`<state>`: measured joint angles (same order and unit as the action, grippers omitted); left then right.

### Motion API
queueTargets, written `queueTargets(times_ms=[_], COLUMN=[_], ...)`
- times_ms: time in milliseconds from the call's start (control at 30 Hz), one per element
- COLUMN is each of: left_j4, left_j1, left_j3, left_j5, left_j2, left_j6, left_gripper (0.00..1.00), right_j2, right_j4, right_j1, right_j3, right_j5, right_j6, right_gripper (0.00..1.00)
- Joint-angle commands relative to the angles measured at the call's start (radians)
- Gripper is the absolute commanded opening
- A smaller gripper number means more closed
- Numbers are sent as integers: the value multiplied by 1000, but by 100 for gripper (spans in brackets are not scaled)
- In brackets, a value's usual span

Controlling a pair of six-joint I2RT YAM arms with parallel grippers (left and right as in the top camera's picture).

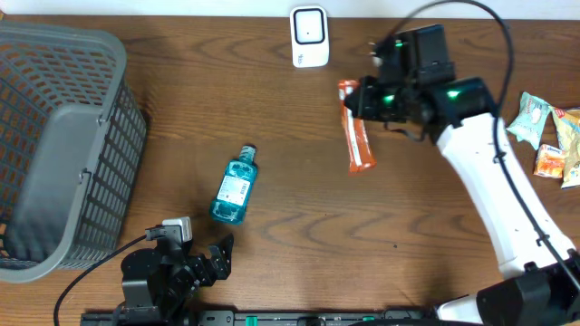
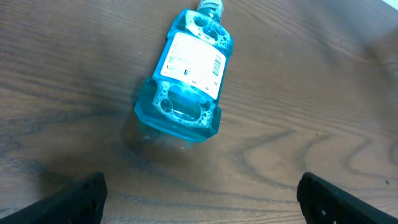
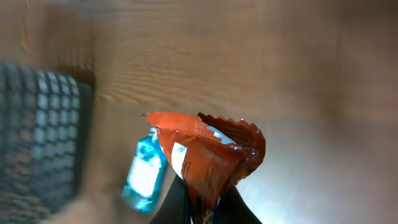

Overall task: Scan the item barcode
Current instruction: 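Hold the snack bar up in front of the white scanner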

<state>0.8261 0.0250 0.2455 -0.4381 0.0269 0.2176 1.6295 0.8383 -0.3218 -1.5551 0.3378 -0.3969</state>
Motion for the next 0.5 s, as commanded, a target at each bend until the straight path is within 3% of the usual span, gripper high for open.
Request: queueTargets(times_ms=[0,233,367,467], left_j4=[11,11,11,11], left_j1=[2,2,2,2], left_j3=[4,4,4,4], left_j5=[6,6,6,6], left_j2=[-3,-3,-3,-3], left_j6=[5,5,5,5], left_gripper=[98,98,98,98], right_j2=[-6,66,183,298], right_j4=[-58,-324,-562,-822], right_j1=[-68,-143,-150,-150], right_j3=[14,14,14,14], right_j5=[-102,-327,-340,-458], right_j6=[193,269,396,491], right_gripper=[1,1,1,1])
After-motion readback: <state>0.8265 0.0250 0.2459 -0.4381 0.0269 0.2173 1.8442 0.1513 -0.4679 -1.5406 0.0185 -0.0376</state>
